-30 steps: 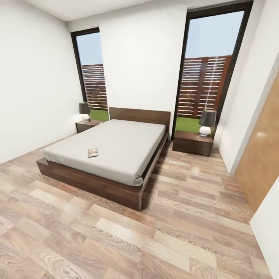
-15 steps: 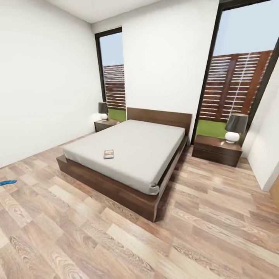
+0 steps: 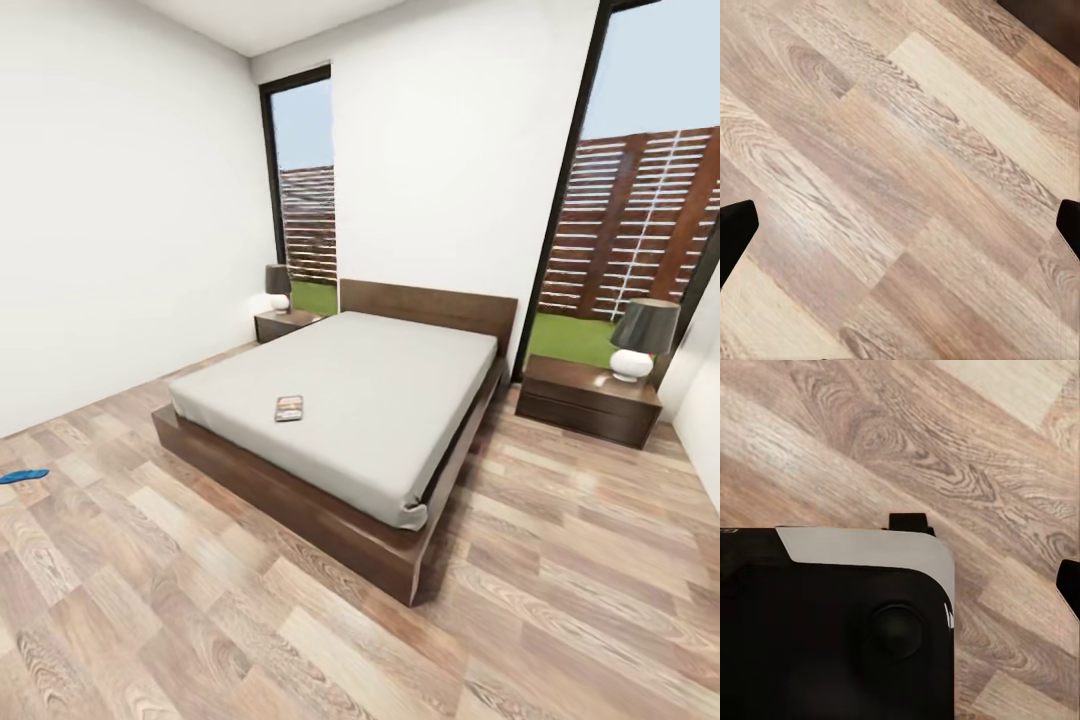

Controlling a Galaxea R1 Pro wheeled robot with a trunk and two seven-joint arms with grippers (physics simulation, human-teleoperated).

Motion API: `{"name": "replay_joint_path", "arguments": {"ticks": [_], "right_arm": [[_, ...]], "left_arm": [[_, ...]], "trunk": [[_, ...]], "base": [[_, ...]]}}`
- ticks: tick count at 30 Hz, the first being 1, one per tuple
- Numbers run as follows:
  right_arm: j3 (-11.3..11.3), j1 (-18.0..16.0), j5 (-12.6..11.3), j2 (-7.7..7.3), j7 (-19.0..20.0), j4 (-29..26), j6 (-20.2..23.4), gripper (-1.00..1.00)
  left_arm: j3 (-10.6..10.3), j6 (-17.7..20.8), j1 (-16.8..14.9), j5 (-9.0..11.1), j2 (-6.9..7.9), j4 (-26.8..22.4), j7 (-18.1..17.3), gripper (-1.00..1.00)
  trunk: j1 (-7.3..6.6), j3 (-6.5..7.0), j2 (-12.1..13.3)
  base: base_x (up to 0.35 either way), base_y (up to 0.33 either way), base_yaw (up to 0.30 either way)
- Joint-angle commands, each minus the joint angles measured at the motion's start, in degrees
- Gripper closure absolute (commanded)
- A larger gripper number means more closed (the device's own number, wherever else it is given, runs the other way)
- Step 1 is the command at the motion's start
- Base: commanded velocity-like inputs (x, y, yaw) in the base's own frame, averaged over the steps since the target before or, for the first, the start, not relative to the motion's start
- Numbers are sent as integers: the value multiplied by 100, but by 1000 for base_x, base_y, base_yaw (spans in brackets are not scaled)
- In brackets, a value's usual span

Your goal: In the bedroom, move the book from the bed onto either nightstand, and place the two sandals side by side next to the bed.

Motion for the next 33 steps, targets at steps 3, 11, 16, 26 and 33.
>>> {"name": "replay_joint_path", "arguments": {"ticks": [3,11,16,26,33], "right_arm": [[-6,-3,-3,0,5,5,-20,-100],[-4,-3,-3,0,2,5,-22,-100],[-3,-3,-3,0,3,7,-20,-100],[-4,-3,-3,0,4,5,-21,-100],[-5,-3,-3,0,5,5,-20,-100]], "left_arm": [[0,-16,-3,33,-1,2,1,-100],[0,-16,-3,32,-1,2,2,-100],[0,-16,-4,35,-1,2,1,-100],[0,-16,-2,32,-1,2,1,-100],[0,-16,-3,28,-1,2,1,-100]], "trunk": [[3,-6,-2],[3,-18,-2],[3,-19,-2],[3,-19,-2],[3,-19,-2]], "base": [[319,0,20],[319,0,185],[319,0,68],[211,0,139],[10,0,281]]}}
